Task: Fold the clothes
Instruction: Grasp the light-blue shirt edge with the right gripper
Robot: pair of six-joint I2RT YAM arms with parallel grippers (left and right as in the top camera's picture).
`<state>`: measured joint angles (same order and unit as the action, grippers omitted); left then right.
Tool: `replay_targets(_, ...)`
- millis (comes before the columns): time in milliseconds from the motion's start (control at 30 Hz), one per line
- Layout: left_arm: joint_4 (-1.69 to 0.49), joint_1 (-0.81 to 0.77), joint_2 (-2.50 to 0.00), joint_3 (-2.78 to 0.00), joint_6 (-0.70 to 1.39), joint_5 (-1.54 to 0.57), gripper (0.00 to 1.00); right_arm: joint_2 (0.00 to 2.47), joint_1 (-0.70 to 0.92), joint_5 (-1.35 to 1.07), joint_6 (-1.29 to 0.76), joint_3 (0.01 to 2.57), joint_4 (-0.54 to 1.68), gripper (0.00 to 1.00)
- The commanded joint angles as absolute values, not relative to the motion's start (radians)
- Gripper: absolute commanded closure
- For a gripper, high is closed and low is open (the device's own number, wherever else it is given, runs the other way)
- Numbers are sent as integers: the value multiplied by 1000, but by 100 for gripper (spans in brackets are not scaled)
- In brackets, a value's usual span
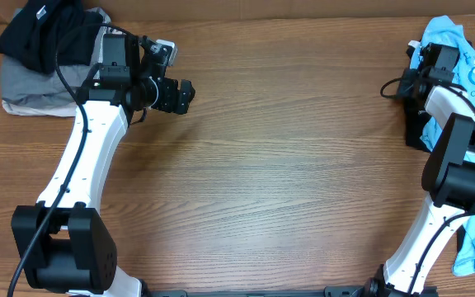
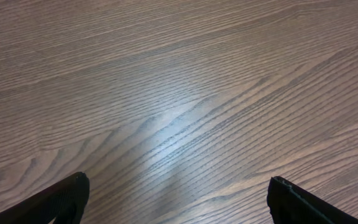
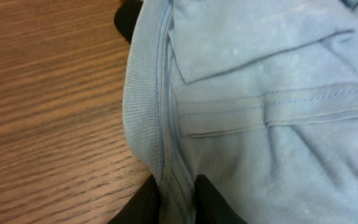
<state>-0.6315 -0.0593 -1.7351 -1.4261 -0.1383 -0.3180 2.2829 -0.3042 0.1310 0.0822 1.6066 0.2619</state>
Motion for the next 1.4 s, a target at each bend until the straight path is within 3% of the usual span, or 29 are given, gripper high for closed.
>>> replay_targets(0, -627, -67, -1746, -1442, -161, -314, 7, 2249, -302, 126, 78, 1676, 299, 80)
replay_targets(167, -627, -67, -1746, -1442, -161, -314, 8, 2206, -302, 104, 79, 1731, 383, 83)
replay_targets(200, -627, -67, -1746, -1442, -161, -314, 8, 2200, -302, 98, 79, 1735, 392, 80)
replay_targets(233, -627, -67, -1746, -1442, -161, -314, 8, 2195, -302, 94, 79, 1736, 398, 69)
replay_targets(300, -627, -67, -1746, -1442, -161, -314, 8, 2191, -302, 87, 79, 1736, 407, 64)
replay_targets(333, -627, -67, -1746, -1442, -161, -314, 8, 2191, -302, 85, 79, 1736, 413, 69)
replay_targets(400, -627, -67, -1746, -1442, -161, -314, 8, 2191, -302, 73, 79, 1736, 430, 90)
replay_targets(433, -627, -67, -1746, -1442, -161, -314, 8, 2191, -302, 64, 79, 1736, 441, 95)
replay_targets(567, -619, -67, -1746, -1442, -161, -314, 9, 2188, -302, 42, 79, 1736, 456, 96)
replay_targets(633, -619, -67, -1746, -1442, -161, -314, 10, 2188, -302, 39, 79, 1736, 456, 91)
replay_targets(667, -620, -67, -1746, -1442, -161, -314, 11, 2191, -302, 35, 80, 1734, 455, 78)
replay_targets(767, -619, -67, -1746, -1442, -161, -314, 11, 2210, -301, 35, 80, 1734, 446, 57)
replay_targets(833, -619, -67, -1746, -1442, -161, -314, 11, 2234, -300, 32, 84, 1734, 439, 51)
replay_targets(1367, -615, -67, -1746, -1442, -161, -311, 12, 2348, -282, 62, 91, 1734, 359, 43)
